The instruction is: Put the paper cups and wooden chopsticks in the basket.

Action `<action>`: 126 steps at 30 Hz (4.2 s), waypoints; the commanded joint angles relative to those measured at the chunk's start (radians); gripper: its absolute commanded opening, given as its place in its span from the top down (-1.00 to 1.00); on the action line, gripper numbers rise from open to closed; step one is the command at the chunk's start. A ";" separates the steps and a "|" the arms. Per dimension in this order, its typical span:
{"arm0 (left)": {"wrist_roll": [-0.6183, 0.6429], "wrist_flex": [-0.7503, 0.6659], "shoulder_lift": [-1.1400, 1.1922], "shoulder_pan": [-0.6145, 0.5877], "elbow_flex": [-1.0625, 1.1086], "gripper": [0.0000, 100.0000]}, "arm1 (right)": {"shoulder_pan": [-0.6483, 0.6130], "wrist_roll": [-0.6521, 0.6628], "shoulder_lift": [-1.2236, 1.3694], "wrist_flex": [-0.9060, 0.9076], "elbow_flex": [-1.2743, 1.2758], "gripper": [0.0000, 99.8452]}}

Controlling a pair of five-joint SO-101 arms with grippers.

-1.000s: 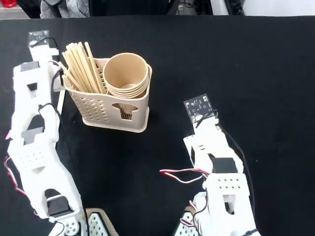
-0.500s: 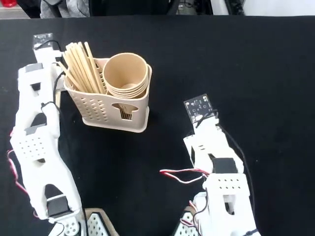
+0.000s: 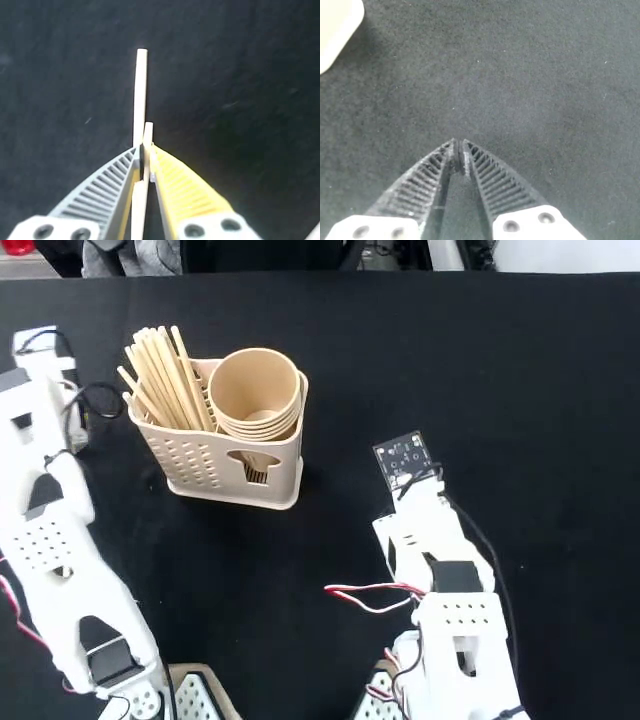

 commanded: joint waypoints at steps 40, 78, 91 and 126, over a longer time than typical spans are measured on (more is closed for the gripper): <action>0.155 0.210 -0.612 -0.065 -0.027 0.93 | -0.011 0.006 -0.021 -0.011 -0.008 0.97; 0.057 0.436 0.414 -0.122 -1.033 0.94 | -0.011 0.006 -0.021 -0.014 -0.007 0.97; 0.098 0.443 0.235 -0.119 -1.055 0.94 | -0.011 0.006 -0.021 -0.014 -0.007 0.97; 0.195 -0.672 -1.881 -0.013 1.225 0.94 | -0.011 0.006 -0.021 -0.017 -0.007 0.97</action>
